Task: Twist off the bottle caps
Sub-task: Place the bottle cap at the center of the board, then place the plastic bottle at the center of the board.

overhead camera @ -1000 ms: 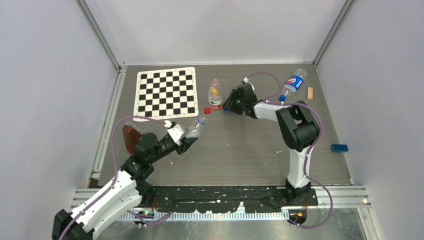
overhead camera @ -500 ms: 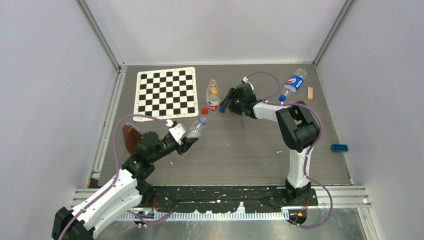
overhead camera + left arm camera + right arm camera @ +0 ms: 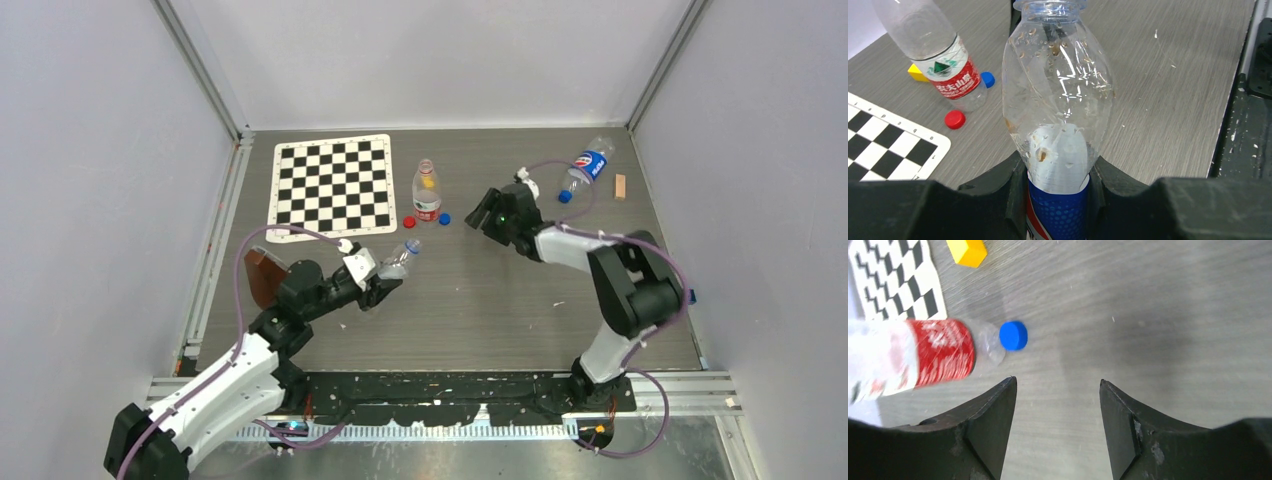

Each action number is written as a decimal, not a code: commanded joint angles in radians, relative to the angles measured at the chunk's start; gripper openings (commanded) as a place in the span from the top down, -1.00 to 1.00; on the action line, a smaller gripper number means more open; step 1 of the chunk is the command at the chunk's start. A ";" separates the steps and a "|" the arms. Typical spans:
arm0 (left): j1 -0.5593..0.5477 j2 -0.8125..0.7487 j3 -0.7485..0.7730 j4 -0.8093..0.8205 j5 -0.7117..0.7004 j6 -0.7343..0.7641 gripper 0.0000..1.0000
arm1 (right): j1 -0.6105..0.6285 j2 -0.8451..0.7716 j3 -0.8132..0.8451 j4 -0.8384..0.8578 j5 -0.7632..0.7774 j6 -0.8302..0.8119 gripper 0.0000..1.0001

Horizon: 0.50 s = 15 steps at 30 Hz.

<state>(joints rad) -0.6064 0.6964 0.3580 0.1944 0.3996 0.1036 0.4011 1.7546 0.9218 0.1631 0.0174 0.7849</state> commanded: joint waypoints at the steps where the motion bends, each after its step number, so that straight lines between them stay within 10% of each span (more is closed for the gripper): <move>1: 0.005 0.032 0.020 0.117 0.067 -0.027 0.64 | -0.013 -0.286 -0.199 0.243 -0.019 0.078 -0.35; 7: 0.004 0.112 0.018 0.205 0.107 -0.074 0.54 | 0.025 -0.558 -0.298 0.339 -0.283 0.137 -0.35; 15: 0.004 0.207 0.046 0.273 0.162 -0.157 0.49 | 0.272 -0.734 -0.230 0.213 -0.235 0.031 -0.35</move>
<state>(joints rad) -0.6064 0.8860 0.3580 0.3561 0.5156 0.0021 0.5983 1.0557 0.6357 0.3935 -0.2028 0.8688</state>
